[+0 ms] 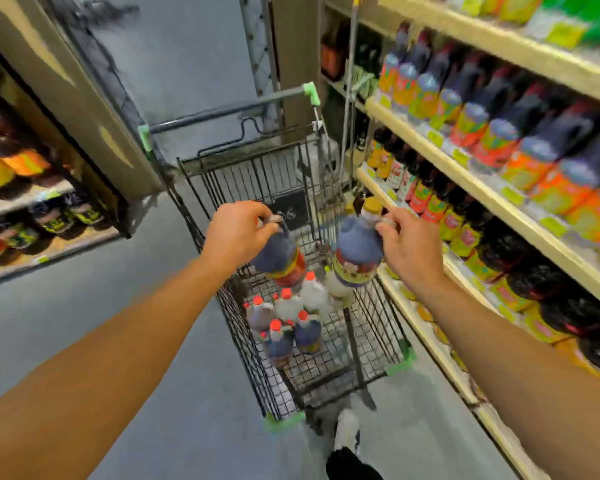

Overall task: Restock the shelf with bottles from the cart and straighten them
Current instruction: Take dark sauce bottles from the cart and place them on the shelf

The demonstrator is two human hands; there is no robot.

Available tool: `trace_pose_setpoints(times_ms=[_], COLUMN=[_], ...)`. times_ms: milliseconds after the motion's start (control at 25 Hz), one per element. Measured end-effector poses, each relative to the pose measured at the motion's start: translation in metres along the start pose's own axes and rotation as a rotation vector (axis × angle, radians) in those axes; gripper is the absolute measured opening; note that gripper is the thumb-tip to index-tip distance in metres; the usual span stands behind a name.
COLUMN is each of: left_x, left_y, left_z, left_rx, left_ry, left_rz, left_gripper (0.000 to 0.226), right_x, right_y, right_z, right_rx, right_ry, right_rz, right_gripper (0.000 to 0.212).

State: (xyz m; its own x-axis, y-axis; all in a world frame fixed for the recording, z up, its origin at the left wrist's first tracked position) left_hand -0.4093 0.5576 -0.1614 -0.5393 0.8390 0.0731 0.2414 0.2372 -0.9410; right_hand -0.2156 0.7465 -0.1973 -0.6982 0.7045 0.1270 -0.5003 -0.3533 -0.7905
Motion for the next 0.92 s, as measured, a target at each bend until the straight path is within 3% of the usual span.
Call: trace_pose_setpoints(times_ms=[360, 720, 920], left_x=[-0.117, -0.235, -0.318], left_y=[0.011, 0.067, 0.103], left_z=[-0.136, -0.33, -0.458], left_rx=[-0.075, -0.151, -0.138], left_ry=[0.343, 0.686, 0.814], left_rz=[0.166, 0.386, 0.388], left_gripper=[0.015, 0.019, 0.015], right_x=[-0.23, -0.478, -0.621], right_y=[-0.114, -0.22, -0.284], right_z=[-0.038, -0.116, -0.169], right_rx=[-0.13, -0.141, -0.164], right_ry=[0.276, 0.566, 0.687], right_rz=[-0.248, -0.446, -0.554], right_gripper=[0.021, 0.018, 0.017])
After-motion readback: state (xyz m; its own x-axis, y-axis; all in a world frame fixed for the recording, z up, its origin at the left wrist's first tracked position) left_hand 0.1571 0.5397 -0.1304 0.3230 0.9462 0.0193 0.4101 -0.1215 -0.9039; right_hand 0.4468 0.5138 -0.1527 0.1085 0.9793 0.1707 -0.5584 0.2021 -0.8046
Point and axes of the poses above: each hand's wrist, its own x-axis towards the middle knuckle, its own y-axis out of the palm, z = x × y, the point moved 5 cm from there along x, towards the middle knuckle, and after that the axes turned 12 degrees about z, right-handed, at the moved point
